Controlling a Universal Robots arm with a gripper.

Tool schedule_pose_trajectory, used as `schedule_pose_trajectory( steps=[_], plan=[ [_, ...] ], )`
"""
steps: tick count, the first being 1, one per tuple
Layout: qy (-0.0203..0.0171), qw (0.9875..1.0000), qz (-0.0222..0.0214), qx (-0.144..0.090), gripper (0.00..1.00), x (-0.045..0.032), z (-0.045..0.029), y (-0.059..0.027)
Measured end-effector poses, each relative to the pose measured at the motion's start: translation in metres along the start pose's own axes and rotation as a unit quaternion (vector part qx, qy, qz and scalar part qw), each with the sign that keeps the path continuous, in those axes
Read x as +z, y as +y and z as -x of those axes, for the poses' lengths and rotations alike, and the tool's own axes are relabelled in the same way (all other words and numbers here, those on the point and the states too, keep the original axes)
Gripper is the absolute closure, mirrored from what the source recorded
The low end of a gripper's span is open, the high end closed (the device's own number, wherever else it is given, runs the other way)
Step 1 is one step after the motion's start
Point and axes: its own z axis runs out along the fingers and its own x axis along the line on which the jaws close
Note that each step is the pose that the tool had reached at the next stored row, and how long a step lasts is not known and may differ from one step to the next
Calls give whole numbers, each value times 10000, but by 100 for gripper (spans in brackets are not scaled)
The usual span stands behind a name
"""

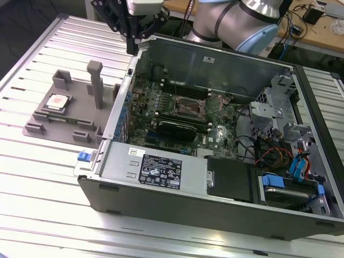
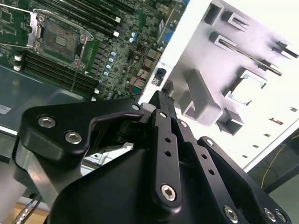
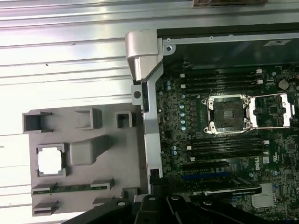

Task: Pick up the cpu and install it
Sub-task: 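Reach for the cpu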

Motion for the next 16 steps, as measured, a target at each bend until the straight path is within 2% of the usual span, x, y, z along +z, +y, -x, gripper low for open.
schedule_pose_trajectory(
  steps=[8, 16],
  plan=[
    [0, 10000, 0, 3, 89, -4, -256, 9],
    [0, 10000, 0, 7, 89, -7, -400, 5]
  ],
)
